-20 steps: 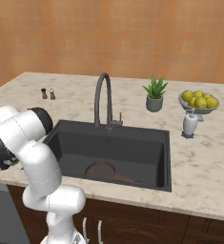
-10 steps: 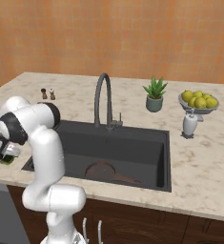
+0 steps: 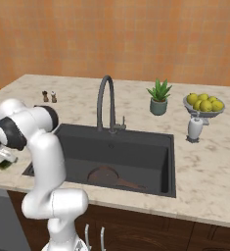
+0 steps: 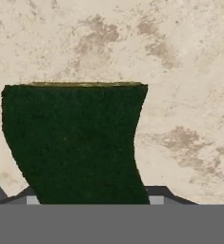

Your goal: Pick the pan and sponge and place them into the sink. Then turn on the water.

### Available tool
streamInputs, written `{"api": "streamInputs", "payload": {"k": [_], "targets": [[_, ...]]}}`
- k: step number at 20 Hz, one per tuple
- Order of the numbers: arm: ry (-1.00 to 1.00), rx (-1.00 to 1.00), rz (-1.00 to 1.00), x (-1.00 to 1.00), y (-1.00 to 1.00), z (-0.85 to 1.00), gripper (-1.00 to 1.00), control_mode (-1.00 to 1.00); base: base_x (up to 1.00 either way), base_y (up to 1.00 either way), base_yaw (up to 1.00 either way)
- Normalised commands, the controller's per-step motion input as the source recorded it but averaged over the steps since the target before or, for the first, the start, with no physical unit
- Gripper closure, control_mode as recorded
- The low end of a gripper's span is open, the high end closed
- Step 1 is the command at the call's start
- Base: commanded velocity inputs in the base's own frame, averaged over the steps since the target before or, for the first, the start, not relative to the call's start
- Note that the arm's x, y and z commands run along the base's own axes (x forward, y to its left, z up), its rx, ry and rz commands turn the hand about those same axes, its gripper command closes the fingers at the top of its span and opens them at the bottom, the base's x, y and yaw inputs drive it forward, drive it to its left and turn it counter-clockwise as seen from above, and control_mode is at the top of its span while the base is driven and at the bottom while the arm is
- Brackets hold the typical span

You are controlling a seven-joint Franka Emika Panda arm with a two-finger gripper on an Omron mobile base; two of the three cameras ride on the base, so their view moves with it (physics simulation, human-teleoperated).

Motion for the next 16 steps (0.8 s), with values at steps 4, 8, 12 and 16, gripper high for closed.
{"api": "streamInputs", "payload": {"k": [4,8,12,16], "targets": [[-0.03,0.04,-0.35,-0.11,-0.64,0.69,1.0,-1.0,0.0,0.0,0.0],[0.0,0.05,-0.45,0.0,-0.85,0.85,1.0,-1.0,0.0,0.0,0.0],[-0.11,0.04,-0.46,0.0,-0.93,0.46,1.0,-1.0,0.0,0.0,0.0],[-0.12,0.05,-0.43,0.0,-0.99,0.25,1.0,-1.0,0.0,0.0,0.0]]}}
